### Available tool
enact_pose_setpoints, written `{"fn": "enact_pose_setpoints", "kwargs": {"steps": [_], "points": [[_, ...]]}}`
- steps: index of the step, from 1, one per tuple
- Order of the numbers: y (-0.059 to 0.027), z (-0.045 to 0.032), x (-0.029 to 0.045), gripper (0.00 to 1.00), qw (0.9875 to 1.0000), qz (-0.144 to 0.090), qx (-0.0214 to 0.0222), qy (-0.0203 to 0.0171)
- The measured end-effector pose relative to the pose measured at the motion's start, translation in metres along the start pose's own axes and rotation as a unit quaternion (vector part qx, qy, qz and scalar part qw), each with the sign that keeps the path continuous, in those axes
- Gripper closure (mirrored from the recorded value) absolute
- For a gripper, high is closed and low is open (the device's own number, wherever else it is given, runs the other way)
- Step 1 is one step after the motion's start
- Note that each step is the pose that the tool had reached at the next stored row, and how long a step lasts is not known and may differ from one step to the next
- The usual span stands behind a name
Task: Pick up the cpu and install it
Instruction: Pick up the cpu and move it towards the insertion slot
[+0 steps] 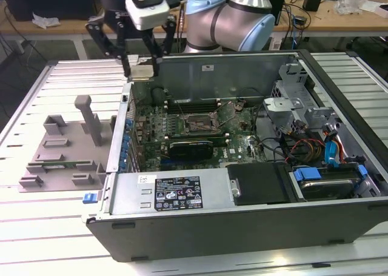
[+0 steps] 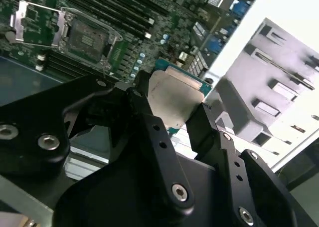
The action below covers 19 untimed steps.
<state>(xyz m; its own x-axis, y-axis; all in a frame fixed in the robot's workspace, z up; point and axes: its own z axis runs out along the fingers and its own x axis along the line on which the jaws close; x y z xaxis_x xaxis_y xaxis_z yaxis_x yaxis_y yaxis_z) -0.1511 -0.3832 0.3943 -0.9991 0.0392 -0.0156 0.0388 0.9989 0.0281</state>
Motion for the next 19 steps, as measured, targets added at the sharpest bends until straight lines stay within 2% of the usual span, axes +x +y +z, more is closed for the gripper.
{"fn": "enact_pose_setpoints", "kwargs": {"steps": [4,5,13,14,16,17,19], "points": [[0.0007,0.0003,-0.0185,0.45,1.0000,0.000,0.0000,0.0001],[0.0012,0.0004,-0.0258,0.45,1.0000,0.000,0.0000,0.0001],[0.0041,0.0010,-0.0575,0.45,1.0000,0.000,0.0001,0.0002],[0.0049,0.0013,-0.0660,0.45,1.0000,0.000,0.0000,0.0003],[0.0061,0.0015,-0.0781,0.45,1.0000,-0.001,0.0000,0.0004],[0.0066,0.0016,-0.0823,0.45,1.0000,-0.001,0.0000,0.0004],[0.0067,0.0016,-0.0826,0.45,1.0000,-0.001,0.0000,0.0004]]}}
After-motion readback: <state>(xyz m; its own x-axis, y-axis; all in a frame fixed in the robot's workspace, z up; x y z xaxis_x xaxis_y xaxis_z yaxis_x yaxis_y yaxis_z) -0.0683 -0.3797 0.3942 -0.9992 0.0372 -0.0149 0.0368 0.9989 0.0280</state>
